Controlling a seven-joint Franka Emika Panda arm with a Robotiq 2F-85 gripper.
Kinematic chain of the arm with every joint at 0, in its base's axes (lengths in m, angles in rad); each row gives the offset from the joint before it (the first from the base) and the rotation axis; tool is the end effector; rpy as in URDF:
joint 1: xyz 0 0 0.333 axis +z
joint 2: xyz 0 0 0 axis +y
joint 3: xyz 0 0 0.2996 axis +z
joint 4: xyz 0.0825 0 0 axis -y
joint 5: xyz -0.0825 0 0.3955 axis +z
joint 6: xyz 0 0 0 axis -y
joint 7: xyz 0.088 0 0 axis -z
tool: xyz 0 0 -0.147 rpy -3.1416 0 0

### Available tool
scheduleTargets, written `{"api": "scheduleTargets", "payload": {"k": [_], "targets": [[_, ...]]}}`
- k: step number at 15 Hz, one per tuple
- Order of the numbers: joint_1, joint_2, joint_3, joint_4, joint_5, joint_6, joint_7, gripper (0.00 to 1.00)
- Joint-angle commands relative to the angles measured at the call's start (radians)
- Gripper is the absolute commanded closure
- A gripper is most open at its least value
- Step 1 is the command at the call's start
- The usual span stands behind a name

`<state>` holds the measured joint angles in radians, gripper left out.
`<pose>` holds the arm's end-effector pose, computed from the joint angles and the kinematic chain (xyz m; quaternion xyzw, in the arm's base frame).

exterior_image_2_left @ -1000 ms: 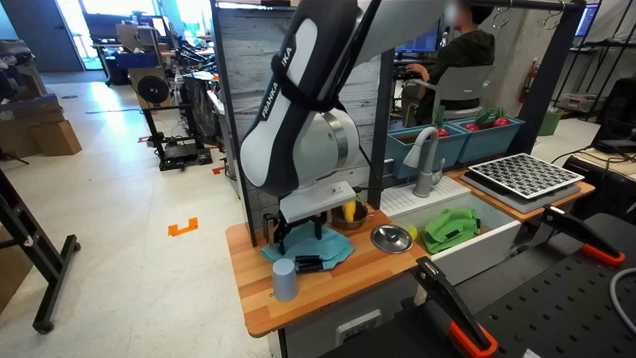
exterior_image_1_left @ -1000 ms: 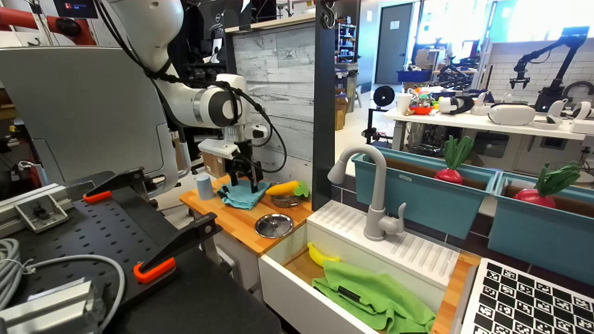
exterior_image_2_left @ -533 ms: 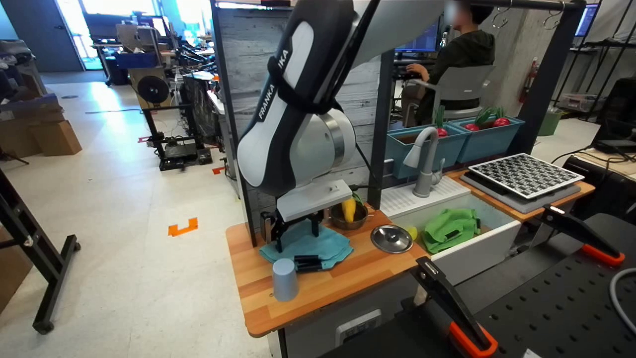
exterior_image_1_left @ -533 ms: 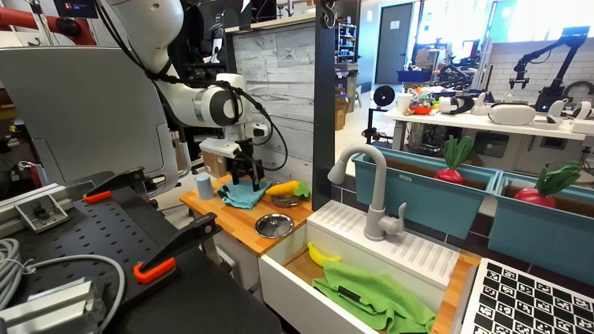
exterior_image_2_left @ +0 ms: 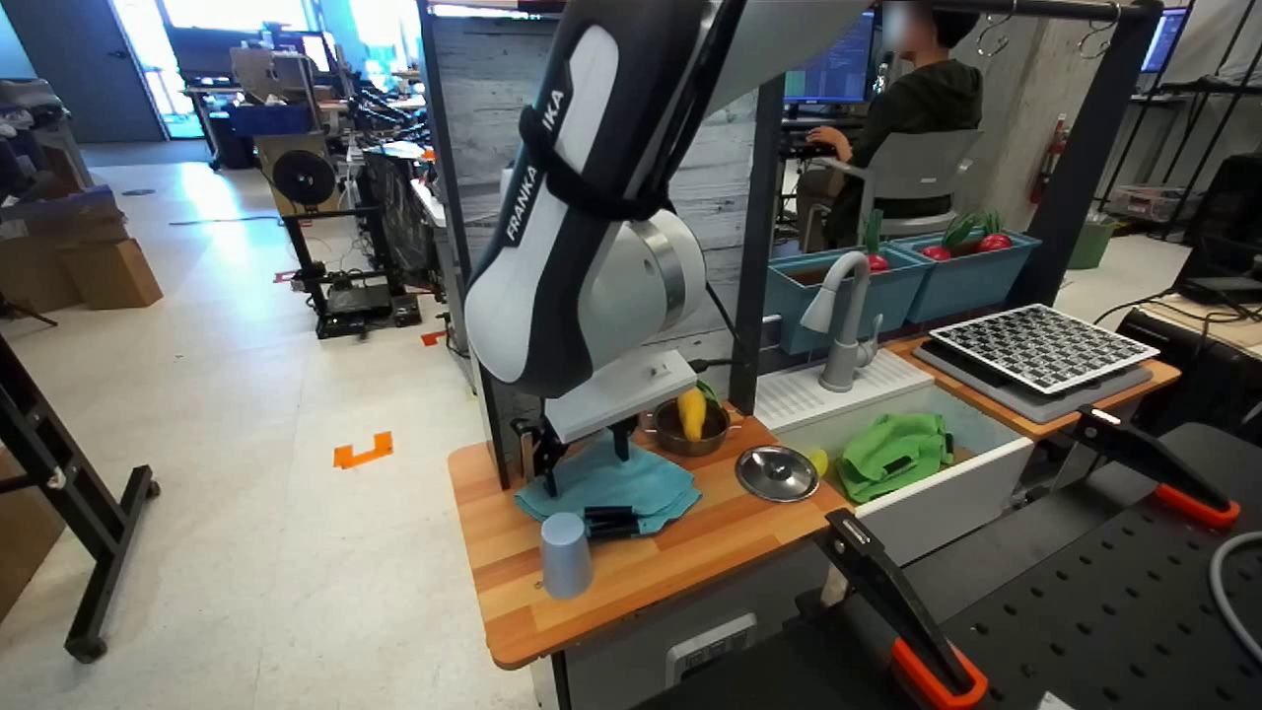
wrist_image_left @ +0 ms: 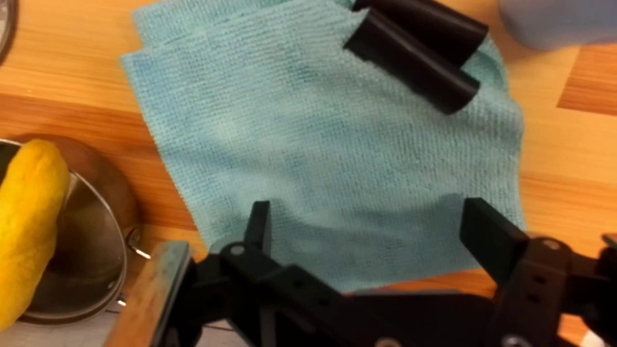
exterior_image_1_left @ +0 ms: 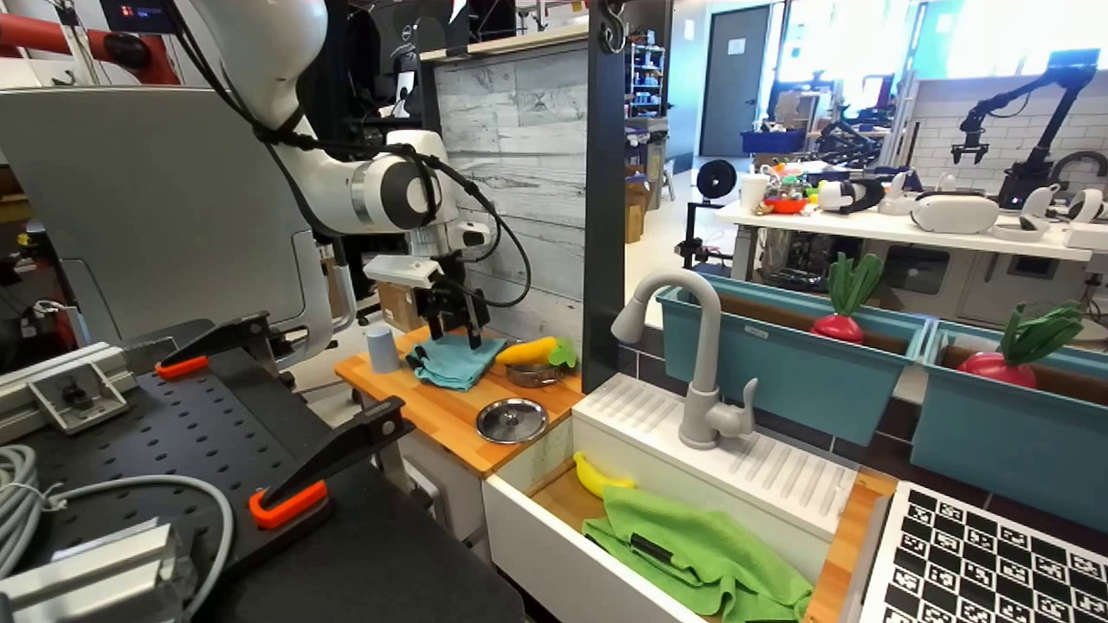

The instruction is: Move the blue towel backwards.

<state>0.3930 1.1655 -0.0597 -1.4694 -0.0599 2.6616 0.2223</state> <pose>0.6271 0.2195 -0.0741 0.9940 0.1001 0.0245 0.0360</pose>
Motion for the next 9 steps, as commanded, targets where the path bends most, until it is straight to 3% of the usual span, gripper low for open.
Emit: {"api": "scheduleTargets", "payload": {"k": [1,7,8,9], "targets": [[0.045,-0.135,-0.044,-0.194,-0.032,0.111,0.055,0.0],[0.094,-0.321,-0.093,-0.457,-0.013,0.302,0.094,0.0],[0.067,-0.231,-0.073,-0.333,-0.002,0.245,0.073,0.0],[0.068,-0.251,-0.073,-0.356,-0.003,0.249,0.073,0.0]]}}
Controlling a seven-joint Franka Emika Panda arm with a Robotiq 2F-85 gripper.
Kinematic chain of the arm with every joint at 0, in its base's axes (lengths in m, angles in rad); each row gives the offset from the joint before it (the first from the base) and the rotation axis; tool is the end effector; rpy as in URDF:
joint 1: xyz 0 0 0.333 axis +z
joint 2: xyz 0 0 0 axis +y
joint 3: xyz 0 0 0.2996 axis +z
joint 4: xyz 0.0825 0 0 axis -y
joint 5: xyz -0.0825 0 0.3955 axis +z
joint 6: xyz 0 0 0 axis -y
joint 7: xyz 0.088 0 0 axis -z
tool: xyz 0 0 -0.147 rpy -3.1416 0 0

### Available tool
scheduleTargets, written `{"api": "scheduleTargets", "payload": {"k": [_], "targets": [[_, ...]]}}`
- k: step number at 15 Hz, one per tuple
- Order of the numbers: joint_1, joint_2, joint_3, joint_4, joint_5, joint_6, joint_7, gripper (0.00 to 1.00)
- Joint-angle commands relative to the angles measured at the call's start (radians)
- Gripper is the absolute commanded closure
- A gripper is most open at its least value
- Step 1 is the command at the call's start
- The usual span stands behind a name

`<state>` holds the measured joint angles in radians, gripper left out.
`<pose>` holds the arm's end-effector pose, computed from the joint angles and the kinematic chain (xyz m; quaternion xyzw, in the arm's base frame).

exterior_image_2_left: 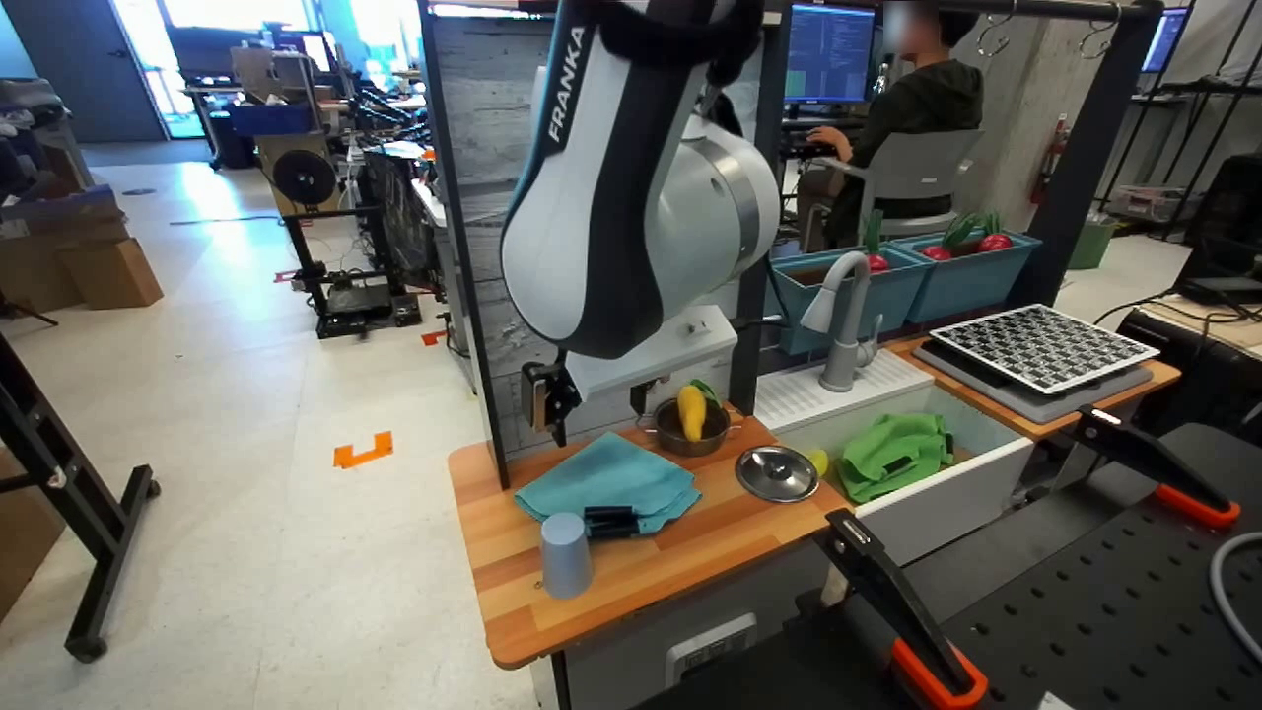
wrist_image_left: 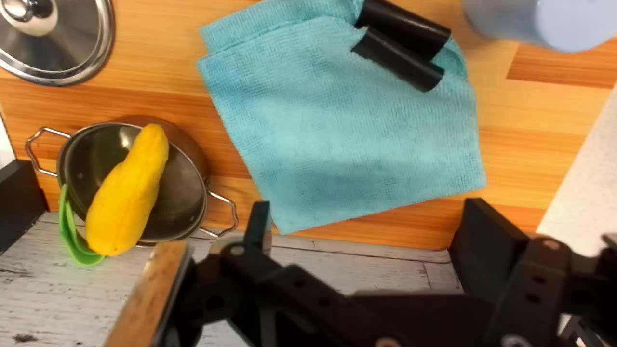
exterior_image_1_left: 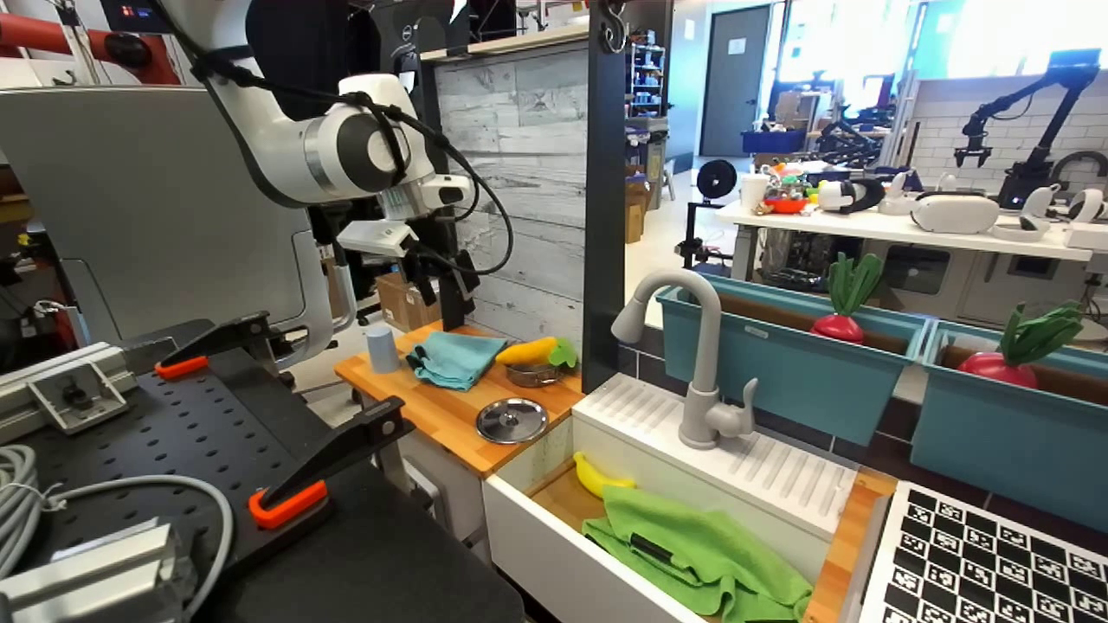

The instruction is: Move the blue towel backwards.

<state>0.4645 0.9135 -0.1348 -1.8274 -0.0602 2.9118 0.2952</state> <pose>0.5979 0.2043 -0.0068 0.9914 0.0762 0.1017 0.0304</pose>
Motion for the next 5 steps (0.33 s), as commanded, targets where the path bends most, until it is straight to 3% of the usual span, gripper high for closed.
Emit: {"api": "scheduleTargets", "payload": {"k": [1,5], "targets": [[-0.003,0.0,0.002,0.002,-0.002,-0.003,0.0,0.0],[-0.004,0.014,0.002,0.009,-0.002,-0.003,0.0,0.0]]}}
